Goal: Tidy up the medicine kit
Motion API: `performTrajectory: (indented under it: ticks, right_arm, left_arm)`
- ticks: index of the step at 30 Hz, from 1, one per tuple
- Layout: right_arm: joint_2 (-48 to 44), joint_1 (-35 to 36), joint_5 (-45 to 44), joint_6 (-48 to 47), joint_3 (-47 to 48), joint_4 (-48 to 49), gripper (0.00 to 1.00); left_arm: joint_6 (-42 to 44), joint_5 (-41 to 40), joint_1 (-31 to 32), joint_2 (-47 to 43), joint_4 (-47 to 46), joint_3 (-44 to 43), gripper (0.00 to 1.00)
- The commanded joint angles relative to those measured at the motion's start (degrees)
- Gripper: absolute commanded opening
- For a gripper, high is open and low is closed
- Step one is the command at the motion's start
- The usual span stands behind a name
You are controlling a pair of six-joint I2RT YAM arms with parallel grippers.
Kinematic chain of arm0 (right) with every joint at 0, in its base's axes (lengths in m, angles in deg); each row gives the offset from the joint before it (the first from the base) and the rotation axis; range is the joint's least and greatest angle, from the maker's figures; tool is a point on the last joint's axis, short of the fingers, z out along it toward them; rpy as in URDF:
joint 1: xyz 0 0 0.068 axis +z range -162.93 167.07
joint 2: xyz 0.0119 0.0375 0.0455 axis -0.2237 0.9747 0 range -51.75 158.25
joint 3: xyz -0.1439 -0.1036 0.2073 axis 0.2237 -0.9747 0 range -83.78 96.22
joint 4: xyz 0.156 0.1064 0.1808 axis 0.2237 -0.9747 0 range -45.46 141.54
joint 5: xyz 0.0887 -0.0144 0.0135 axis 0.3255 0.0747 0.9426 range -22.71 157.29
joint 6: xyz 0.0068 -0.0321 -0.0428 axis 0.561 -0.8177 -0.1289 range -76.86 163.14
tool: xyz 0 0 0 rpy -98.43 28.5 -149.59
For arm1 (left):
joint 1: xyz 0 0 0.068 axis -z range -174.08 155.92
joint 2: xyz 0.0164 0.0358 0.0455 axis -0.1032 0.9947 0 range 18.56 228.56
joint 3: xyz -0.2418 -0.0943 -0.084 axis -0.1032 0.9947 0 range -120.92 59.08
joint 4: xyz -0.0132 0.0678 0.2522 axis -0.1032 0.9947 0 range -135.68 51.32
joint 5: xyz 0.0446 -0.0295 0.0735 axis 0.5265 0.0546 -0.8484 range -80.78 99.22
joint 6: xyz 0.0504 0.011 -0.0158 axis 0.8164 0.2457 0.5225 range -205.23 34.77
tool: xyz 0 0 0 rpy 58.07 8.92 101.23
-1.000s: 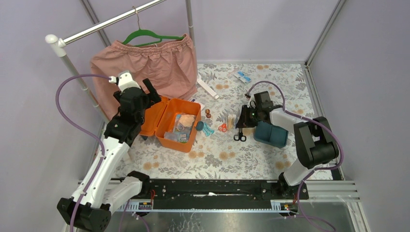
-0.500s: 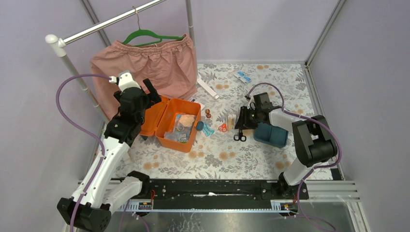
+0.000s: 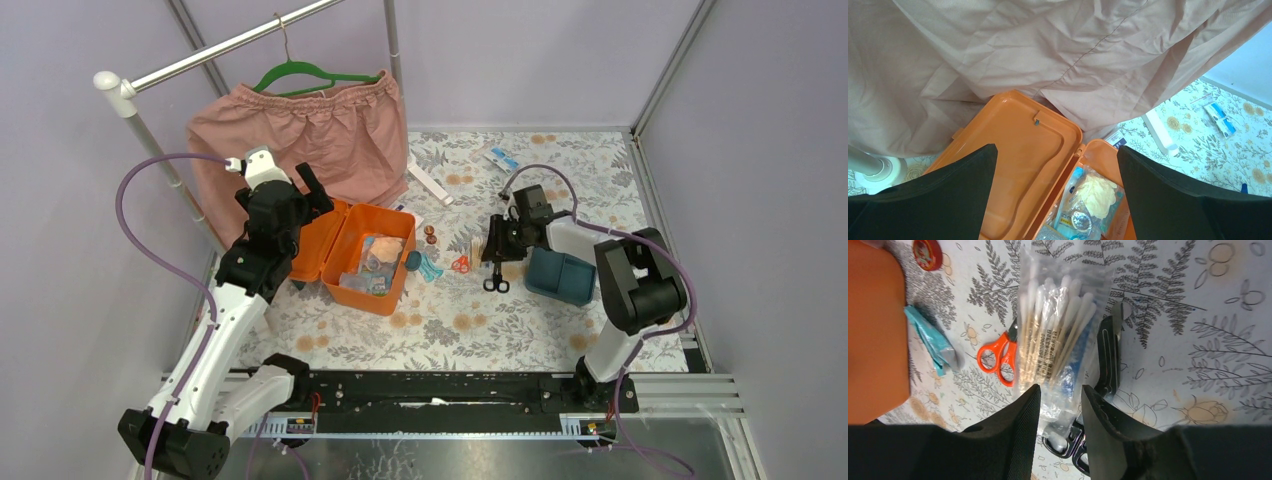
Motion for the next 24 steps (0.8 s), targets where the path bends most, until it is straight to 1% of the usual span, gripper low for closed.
performTrajectory:
  ticks: [1, 13, 15, 24]
  right_arm:
    - [2.23, 2.28, -2.52, -0.82, 3.58, -1.73, 0.43]
    - [5.28, 5.63, -2.61, -0.17, 6.3, -1.33, 0.42]
    - [5.26, 5.58, -2.71, 0.07, 5.79, -0.91, 0.37]
    - [5.76, 5.65, -2.49, 3.62, 2.1, 5.76, 0.04]
  left_arm:
    - [-0.3, -0.07, 0.0, 0.16, -1.69, 0.57, 0.99]
    - [-0.3, -0.08, 0.03, 0.03, -1.71, 0.57, 0.99]
    - [-0.3, -0.17, 0.0, -0.01, -1.68, 0.57, 0.99]
    - [-0.3, -0.16, 0.03, -0.01, -1.73, 0.57, 0.99]
